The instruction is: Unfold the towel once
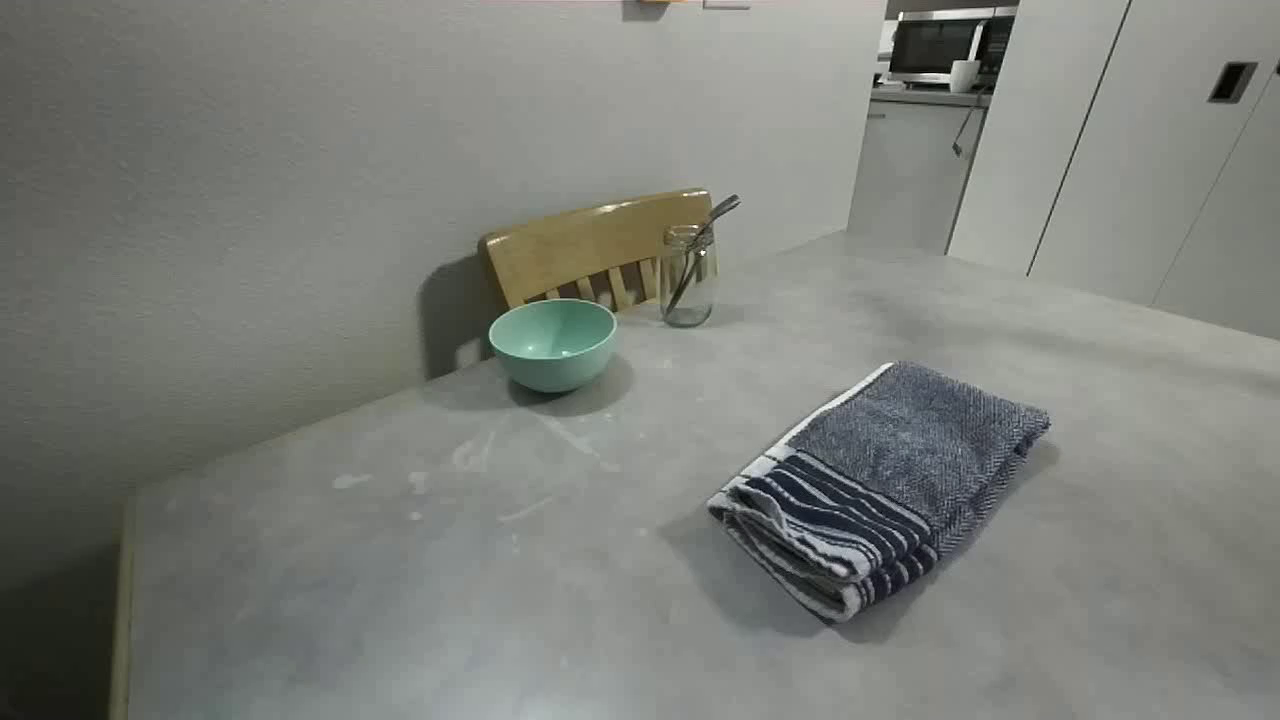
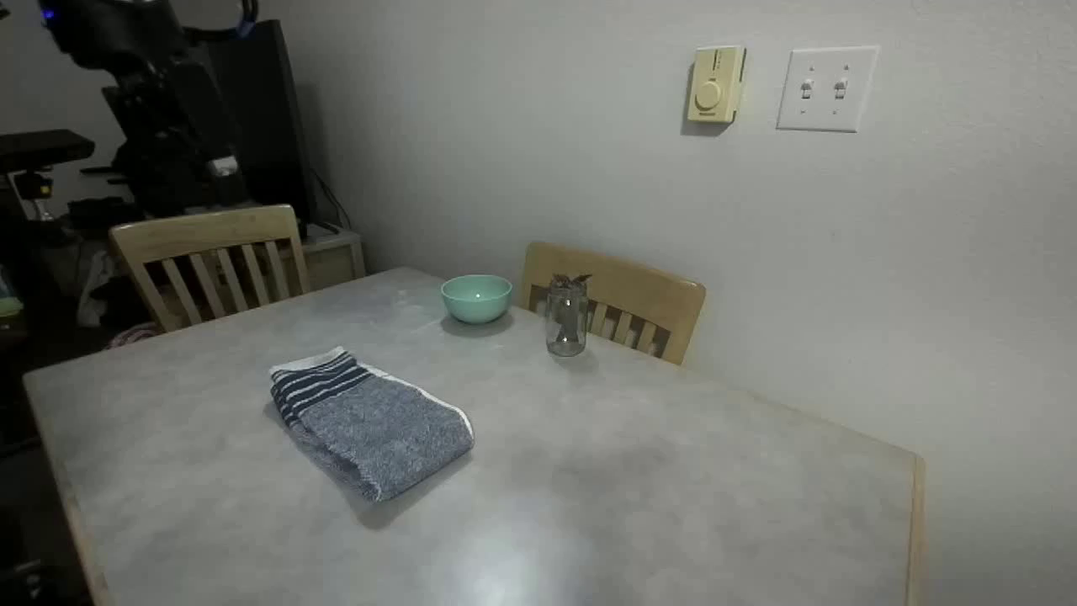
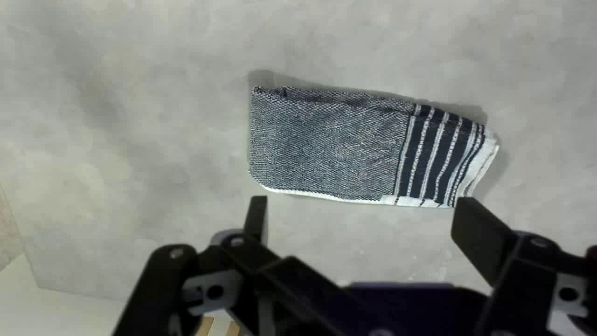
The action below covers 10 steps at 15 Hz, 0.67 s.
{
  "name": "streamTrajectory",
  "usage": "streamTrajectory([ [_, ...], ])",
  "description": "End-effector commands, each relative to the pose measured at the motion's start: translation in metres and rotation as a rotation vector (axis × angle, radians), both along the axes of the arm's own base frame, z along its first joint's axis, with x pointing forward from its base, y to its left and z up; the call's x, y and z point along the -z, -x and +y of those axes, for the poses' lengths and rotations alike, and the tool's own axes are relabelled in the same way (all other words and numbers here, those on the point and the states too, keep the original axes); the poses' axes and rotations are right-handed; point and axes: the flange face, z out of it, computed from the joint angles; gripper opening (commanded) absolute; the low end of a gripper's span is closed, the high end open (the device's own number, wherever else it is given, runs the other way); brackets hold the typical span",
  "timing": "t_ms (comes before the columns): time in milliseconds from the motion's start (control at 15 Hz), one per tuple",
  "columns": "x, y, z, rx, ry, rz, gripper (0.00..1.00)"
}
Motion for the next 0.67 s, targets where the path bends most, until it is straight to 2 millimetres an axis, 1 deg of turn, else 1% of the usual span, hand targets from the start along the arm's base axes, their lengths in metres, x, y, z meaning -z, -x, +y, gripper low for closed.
streamTrajectory([
  [0,-0.001,0.000,0.000,0.000,0.000,0.001,1.00],
  [200,-0.001,0.000,0.000,0.000,0.000,0.001,1.00],
  [333,0.003,-0.007,-0.001,-0.013,-0.013,0.007,1.00],
  [467,0.010,-0.022,0.001,-0.030,-0.030,0.016,1.00],
  [600,0.021,-0.043,0.006,-0.039,-0.039,0.040,1.00],
])
